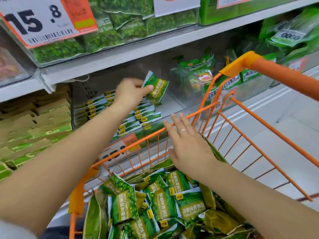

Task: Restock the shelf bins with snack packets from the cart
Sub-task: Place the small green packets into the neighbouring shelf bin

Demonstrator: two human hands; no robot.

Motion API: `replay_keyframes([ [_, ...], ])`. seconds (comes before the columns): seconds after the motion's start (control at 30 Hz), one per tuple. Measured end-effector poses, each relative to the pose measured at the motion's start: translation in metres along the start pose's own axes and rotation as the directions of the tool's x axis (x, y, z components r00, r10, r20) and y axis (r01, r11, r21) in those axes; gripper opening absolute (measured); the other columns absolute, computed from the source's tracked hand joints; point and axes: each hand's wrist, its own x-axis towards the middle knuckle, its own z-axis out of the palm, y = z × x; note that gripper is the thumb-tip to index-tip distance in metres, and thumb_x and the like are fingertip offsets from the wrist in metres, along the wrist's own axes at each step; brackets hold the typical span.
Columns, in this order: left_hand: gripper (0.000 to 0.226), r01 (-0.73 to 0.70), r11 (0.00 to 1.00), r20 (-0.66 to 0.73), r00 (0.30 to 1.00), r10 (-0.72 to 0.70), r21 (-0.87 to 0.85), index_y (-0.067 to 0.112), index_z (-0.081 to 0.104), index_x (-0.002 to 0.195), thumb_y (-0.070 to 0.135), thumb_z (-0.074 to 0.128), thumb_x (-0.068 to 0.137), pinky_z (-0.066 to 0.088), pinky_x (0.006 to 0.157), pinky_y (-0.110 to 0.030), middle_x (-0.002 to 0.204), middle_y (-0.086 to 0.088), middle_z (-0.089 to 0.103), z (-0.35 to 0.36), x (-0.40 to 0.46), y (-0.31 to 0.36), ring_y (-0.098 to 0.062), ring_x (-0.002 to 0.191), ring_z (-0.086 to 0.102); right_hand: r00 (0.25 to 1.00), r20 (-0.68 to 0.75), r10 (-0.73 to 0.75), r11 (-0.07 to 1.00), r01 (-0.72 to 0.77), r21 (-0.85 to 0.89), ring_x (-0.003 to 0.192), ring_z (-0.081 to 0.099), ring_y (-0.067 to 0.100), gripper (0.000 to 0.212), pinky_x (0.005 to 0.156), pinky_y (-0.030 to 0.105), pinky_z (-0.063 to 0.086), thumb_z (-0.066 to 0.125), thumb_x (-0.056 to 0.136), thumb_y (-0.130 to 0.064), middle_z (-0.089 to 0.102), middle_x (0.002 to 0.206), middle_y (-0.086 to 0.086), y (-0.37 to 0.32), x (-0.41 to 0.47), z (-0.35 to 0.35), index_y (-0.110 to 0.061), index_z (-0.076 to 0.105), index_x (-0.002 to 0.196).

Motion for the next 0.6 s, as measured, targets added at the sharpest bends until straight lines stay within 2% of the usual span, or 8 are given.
replay_keyframes([
  [0.07,0.029,0.017,0.99,0.001,1.0,-0.017,0.139,0.018,0.064,0.067,0.04,0.07,0.085,0.042,0.067,-0.037,0.082,-0.02,0.063,0.017,0.026,0.003,-0.034,0.089,0.062,1.0,0.031,0.004,1.0,-0.004,-0.009,0.146,-0.019,0.027,0.074,0.118,0.042,0.008,0.041,0.099,-0.027,-0.017,0.16,0.008,-0.001,0.0,0.002,-0.018,-0.01,0.152],
  [0.13,0.036,0.047,0.95,0.009,0.999,-0.053,0.309,0.013,0.059,0.065,0.041,0.07,0.084,0.049,0.075,-0.039,0.091,-0.02,0.066,0.033,0.042,0.001,-0.036,0.094,0.063,0.999,0.051,-0.004,1.0,0.004,0.001,0.145,-0.021,0.028,0.076,0.118,0.043,0.011,0.041,0.099,-0.03,-0.018,0.159,0.01,-0.001,0.001,0.001,-0.017,-0.012,0.152],
  [0.2,0.033,0.056,0.855,0.048,0.994,-0.094,0.515,0.013,0.07,0.088,0.046,0.069,0.083,0.049,0.078,-0.037,0.099,-0.017,0.069,0.048,0.055,-0.007,-0.034,0.098,0.063,0.998,0.053,-0.015,1.0,0.014,0.02,0.145,-0.022,0.029,0.077,0.119,0.043,0.009,0.042,0.099,-0.029,-0.02,0.158,0.011,-0.001,0.001,0.001,-0.016,-0.013,0.152],
  [0.27,0.041,0.031,0.75,0.075,0.991,-0.107,0.661,0.018,0.071,0.103,0.052,0.067,0.083,0.046,0.085,-0.035,0.11,-0.011,0.069,0.059,0.062,-0.015,-0.032,0.107,0.061,0.999,0.046,-0.02,0.998,0.017,0.055,0.145,-0.023,0.028,0.076,0.12,0.042,0.007,0.042,0.099,-0.028,-0.02,0.159,0.01,-0.002,0.0,0.001,-0.016,-0.011,0.152],
  [0.37,0.049,0.038,0.657,0.06,0.99,-0.126,0.753,0.017,0.068,0.112,0.057,0.066,0.082,0.038,0.095,-0.038,0.118,-0.009,0.065,0.064,0.07,-0.02,-0.031,0.117,0.053,1.0,0.012,-0.026,0.991,0.024,0.13,0.146,-0.019,0.026,0.073,0.12,0.042,0.007,0.045,0.097,-0.025,-0.012,0.16,0.009,-0.001,0.0,-0.001,-0.016,0.0,0.153],
  [0.5,0.047,0.023,0.584,0.09,0.982,-0.164,0.811,0.013,0.063,0.109,0.052,0.067,0.084,0.035,0.095,-0.038,0.119,-0.01,0.061,0.064,0.075,-0.011,-0.03,0.118,0.048,1.0,-0.01,-0.024,0.987,0.026,0.16,0.147,-0.017,0.026,0.07,0.119,0.041,0.008,0.046,0.096,-0.022,-0.004,0.161,0.009,0.001,0.0,0.001,-0.015,0.007,0.153],
  [0.6,0.039,-0.02,0.58,0.12,0.984,-0.135,0.814,0.013,0.061,0.114,0.042,0.062,0.088,0.033,0.099,-0.039,0.127,-0.01,0.054,0.062,0.07,-0.007,-0.03,0.123,0.043,0.999,-0.043,-0.026,0.989,0.032,0.144,0.147,-0.012,0.028,0.068,0.119,0.042,0.005,0.048,0.096,-0.024,0.002,0.161,0.01,0.0,0.001,0.003,-0.014,0.012,0.153],
])
